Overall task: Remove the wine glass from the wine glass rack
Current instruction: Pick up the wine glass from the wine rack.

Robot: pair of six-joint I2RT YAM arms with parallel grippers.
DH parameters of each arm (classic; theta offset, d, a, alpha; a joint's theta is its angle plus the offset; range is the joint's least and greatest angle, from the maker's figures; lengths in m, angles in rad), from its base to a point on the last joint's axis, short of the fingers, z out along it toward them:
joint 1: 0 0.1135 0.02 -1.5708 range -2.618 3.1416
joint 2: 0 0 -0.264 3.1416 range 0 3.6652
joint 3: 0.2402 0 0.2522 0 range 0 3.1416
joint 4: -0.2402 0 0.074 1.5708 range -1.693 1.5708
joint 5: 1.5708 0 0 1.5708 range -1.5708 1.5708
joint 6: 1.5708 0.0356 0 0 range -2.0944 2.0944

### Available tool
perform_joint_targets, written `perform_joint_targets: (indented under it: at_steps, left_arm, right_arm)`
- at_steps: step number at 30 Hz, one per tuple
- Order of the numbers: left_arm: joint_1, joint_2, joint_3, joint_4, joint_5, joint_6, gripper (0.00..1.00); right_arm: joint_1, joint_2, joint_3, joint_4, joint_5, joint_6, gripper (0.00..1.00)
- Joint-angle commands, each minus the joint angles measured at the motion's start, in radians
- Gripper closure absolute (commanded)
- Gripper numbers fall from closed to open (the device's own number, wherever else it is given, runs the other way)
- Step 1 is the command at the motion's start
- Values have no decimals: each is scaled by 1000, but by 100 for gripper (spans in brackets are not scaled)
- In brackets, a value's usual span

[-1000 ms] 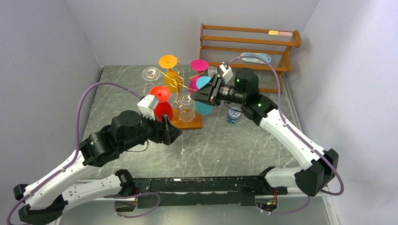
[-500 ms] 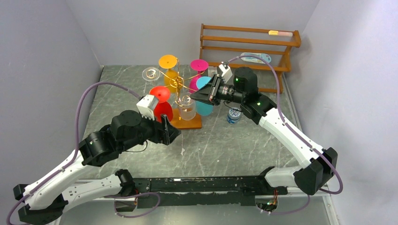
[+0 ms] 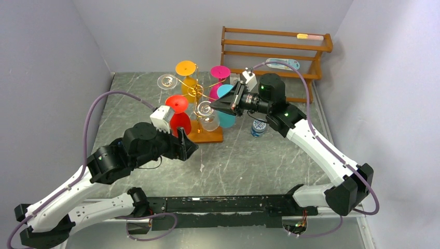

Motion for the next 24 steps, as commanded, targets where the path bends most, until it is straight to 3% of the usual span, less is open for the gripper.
perform_joint_targets:
  at_steps: [1, 9, 24]
  left_arm:
    - [-7, 9, 40, -19, -13, -1, 15]
    - [-7, 11, 31, 6, 6, -9, 15]
    - [-7, 4, 37, 0, 4, -18, 15]
  right_arm:
    - [10, -22, -5, 85, -39, 81, 100]
    - [18, -29, -19, 126, -41, 145, 100]
    - [62, -8, 21, 68, -2, 109, 100]
